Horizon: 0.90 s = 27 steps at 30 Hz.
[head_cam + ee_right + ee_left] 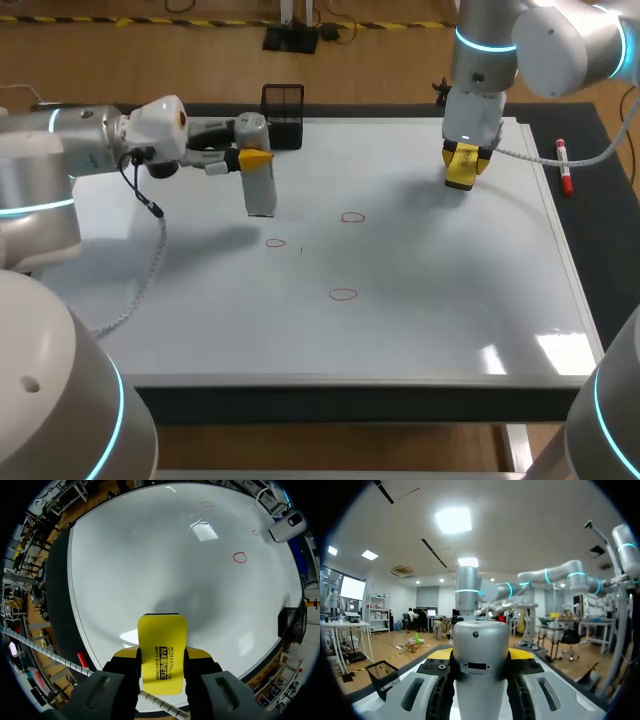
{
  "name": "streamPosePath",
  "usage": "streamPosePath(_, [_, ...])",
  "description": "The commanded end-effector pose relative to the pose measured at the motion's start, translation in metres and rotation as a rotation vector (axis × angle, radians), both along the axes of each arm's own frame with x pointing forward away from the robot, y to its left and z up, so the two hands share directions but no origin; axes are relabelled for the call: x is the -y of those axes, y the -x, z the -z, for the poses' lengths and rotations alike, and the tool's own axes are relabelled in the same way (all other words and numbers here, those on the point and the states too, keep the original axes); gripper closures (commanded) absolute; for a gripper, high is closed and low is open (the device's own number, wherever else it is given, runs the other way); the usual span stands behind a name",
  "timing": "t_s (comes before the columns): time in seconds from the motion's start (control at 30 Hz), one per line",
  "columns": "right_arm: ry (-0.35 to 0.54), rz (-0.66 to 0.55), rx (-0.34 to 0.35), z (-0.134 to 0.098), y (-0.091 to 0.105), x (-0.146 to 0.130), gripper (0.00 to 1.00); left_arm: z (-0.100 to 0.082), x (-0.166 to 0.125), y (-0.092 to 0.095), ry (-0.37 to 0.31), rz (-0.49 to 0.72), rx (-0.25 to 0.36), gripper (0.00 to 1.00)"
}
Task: Pick up the inspection probe, press it on each red-marked spot on the whiteboard one by one, put down the probe, pick up the eraser, and wipe off all the red marks.
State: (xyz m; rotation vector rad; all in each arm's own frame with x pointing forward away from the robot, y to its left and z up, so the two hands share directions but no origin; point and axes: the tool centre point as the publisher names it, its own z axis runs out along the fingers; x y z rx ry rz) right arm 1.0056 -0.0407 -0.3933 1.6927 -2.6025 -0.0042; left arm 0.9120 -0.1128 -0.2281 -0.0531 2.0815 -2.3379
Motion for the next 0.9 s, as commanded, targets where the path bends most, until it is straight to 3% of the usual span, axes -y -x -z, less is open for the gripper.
streamPosePath(0.03, [0.003,-0.002,0.001,-0.001,0.000,0.001,1.00,0.004,0.002,0.001,0.007,0.017,-0.005,1.00])
streamPosePath(0.9, [0.003,-0.002,0.001,-0.001,0.000,0.001,1.00,0.028,0.012,0.016,0.016,0.091,-0.018,1.00])
